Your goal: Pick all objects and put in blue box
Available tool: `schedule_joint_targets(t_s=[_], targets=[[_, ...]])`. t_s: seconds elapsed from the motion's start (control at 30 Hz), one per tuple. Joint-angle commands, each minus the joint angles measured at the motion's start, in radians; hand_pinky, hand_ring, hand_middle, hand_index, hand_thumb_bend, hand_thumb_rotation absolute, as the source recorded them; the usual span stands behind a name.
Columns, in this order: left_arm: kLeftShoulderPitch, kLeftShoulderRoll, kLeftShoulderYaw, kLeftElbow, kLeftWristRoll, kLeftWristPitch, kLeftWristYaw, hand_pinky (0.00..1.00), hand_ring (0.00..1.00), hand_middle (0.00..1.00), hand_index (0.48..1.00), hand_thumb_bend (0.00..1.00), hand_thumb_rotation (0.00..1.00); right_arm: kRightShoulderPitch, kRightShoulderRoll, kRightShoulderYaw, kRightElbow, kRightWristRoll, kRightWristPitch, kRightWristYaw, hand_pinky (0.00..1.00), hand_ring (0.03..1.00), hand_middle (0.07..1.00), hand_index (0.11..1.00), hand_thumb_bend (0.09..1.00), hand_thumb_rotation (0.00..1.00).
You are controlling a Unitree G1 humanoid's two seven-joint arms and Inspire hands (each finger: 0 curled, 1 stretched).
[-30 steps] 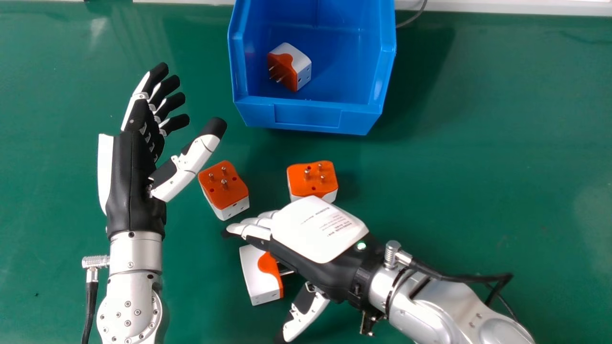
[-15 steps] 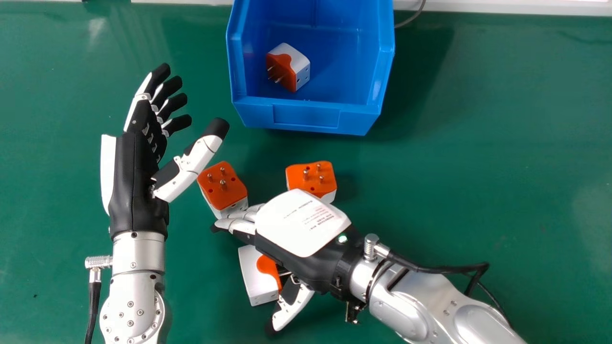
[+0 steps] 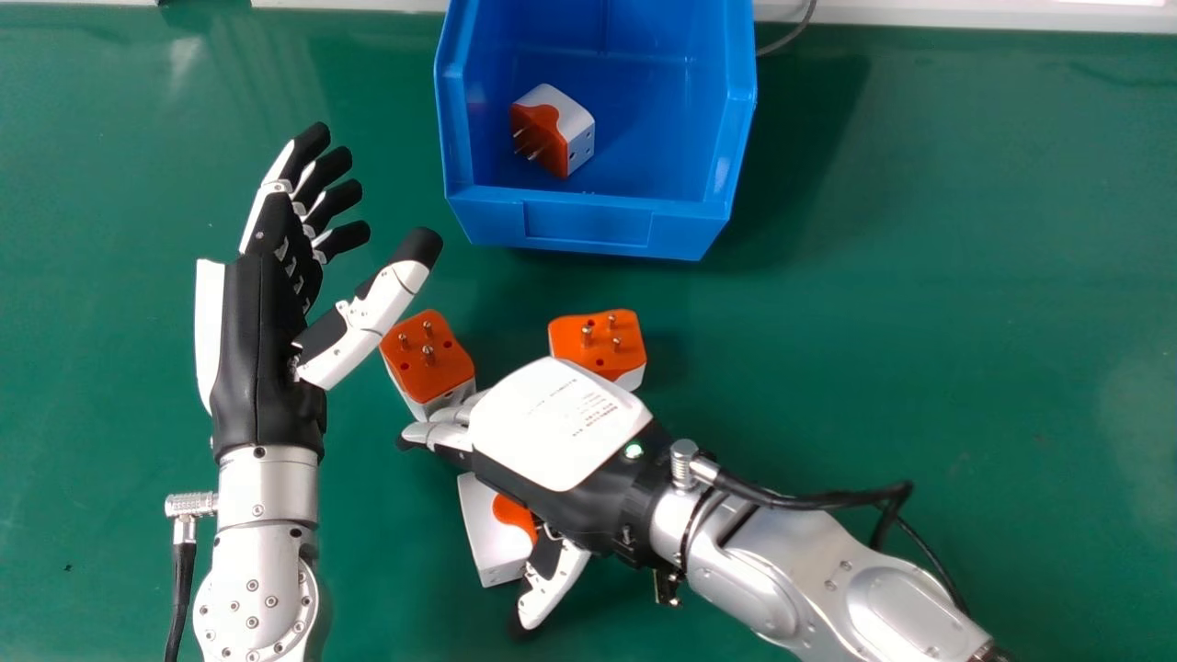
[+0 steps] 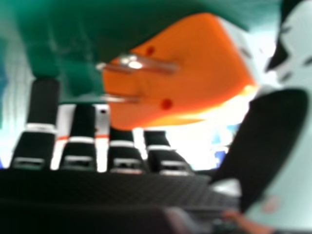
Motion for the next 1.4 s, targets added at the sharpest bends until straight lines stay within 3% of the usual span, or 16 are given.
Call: schedule_joint_targets(t_s=[0.0, 0.07, 0.3, 0.4, 0.43, 0.53, 0.6, 0.63, 0.67, 0.73, 0.77, 0.93, 1.0, 1.13, 1.2, 1.37], targets=[[-0.008, -0.002, -0.002, -0.011, 0.001, -0.011, 0.003, 0.78, 0.83, 0.87, 0.875, 0.75, 0.35, 0.010, -0.014, 0.020, 0.008, -0.017, 0.006, 0.022, 0.66, 0.835, 0.863, 0.861, 0.701, 0.30], [-0.009, -0.001, -0.002, -0.009, 0.008, -0.012, 0.009, 0.77, 0.83, 0.87, 0.875, 0.75, 0.35, 0.013, -0.019, 0.021, 0.003, -0.015, 0.004, 0.020, 0.65, 0.832, 0.862, 0.859, 0.696, 0.30], [-0.009, -0.001, -0.003, -0.013, 0.007, -0.010, 0.007, 0.77, 0.83, 0.86, 0.872, 0.75, 0.35, 0.013, -0.027, 0.030, -0.009, -0.024, 0.016, 0.032, 0.63, 0.806, 0.848, 0.841, 0.687, 0.29], [-0.012, 0.001, -0.002, -0.008, 0.016, -0.010, 0.015, 0.77, 0.83, 0.86, 0.872, 0.75, 0.35, 0.000, -0.024, 0.036, 0.004, -0.025, 0.020, 0.048, 0.61, 0.788, 0.838, 0.830, 0.683, 0.29], [-0.012, 0.000, -0.002, -0.009, 0.014, -0.007, 0.013, 0.77, 0.83, 0.86, 0.871, 0.75, 0.35, -0.002, -0.024, 0.037, 0.006, -0.027, 0.021, 0.047, 0.58, 0.743, 0.809, 0.800, 0.662, 0.24], [-0.012, -0.001, -0.004, -0.009, 0.006, -0.003, 0.007, 0.77, 0.83, 0.86, 0.871, 0.75, 0.35, -0.002, -0.022, 0.033, 0.016, -0.019, 0.015, 0.019, 0.58, 0.743, 0.809, 0.800, 0.662, 0.24], [-0.013, -0.001, -0.004, -0.008, 0.011, -0.004, 0.012, 0.77, 0.83, 0.86, 0.871, 0.75, 0.35, 0.006, -0.017, 0.025, 0.018, -0.012, 0.018, -0.008, 0.58, 0.743, 0.809, 0.800, 0.662, 0.24], [-0.014, -0.001, -0.005, -0.006, 0.014, -0.004, 0.014, 0.77, 0.83, 0.86, 0.869, 0.75, 0.35, 0.008, -0.016, 0.022, 0.018, -0.010, 0.020, -0.017, 0.55, 0.696, 0.774, 0.740, 0.630, 0.21], [-0.014, 0.000, -0.005, -0.005, 0.015, -0.005, 0.015, 0.77, 0.83, 0.86, 0.869, 0.75, 0.35, 0.012, -0.015, 0.021, 0.018, -0.012, 0.023, -0.032, 0.55, 0.696, 0.774, 0.740, 0.630, 0.21], [-0.015, -0.002, -0.005, -0.004, 0.007, -0.007, 0.012, 0.77, 0.83, 0.86, 0.869, 0.75, 0.35, 0.022, -0.012, 0.015, 0.019, -0.012, 0.022, -0.073, 0.55, 0.696, 0.774, 0.740, 0.630, 0.21], [-0.015, -0.003, -0.005, -0.004, 0.003, -0.007, 0.009, 0.77, 0.83, 0.86, 0.869, 0.75, 0.35, 0.026, -0.010, 0.012, 0.021, -0.011, 0.022, -0.091, 0.49, 0.631, 0.703, 0.692, 0.609, 0.17], [-0.020, -0.002, -0.005, 0.008, 0.008, -0.015, 0.013, 0.77, 0.83, 0.86, 0.869, 0.75, 0.35, 0.040, -0.003, 0.004, 0.019, -0.003, 0.024, -0.138, 0.49, 0.631, 0.703, 0.692, 0.609, 0.17], [-0.020, -0.001, -0.005, 0.008, 0.010, -0.012, 0.015, 0.77, 0.83, 0.86, 0.870, 0.75, 0.35, 0.043, 0.000, 0.002, 0.019, -0.002, 0.024, -0.154, 0.45, 0.584, 0.657, 0.656, 0.591, 0.14], [-0.023, 0.000, -0.004, 0.012, 0.001, -0.011, 0.007, 0.77, 0.83, 0.86, 0.870, 0.75, 0.35, 0.043, 0.006, -0.002, 0.023, 0.005, 0.020, -0.168, 0.41, 0.548, 0.619, 0.628, 0.576, 0.11], [-0.023, 0.001, -0.005, 0.012, 0.004, -0.011, 0.007, 0.77, 0.83, 0.86, 0.870, 0.75, 0.35, 0.041, 0.008, -0.004, 0.025, 0.009, 0.016, -0.171, 0.41, 0.548, 0.619, 0.628, 0.576, 0.11], [-0.028, 0.002, -0.003, 0.022, 0.011, -0.018, 0.015, 0.77, 0.83, 0.86, 0.871, 0.75, 0.35, 0.036, 0.011, -0.003, 0.025, 0.002, 0.020, -0.179, 0.38, 0.519, 0.589, 0.606, 0.564, 0.09]])
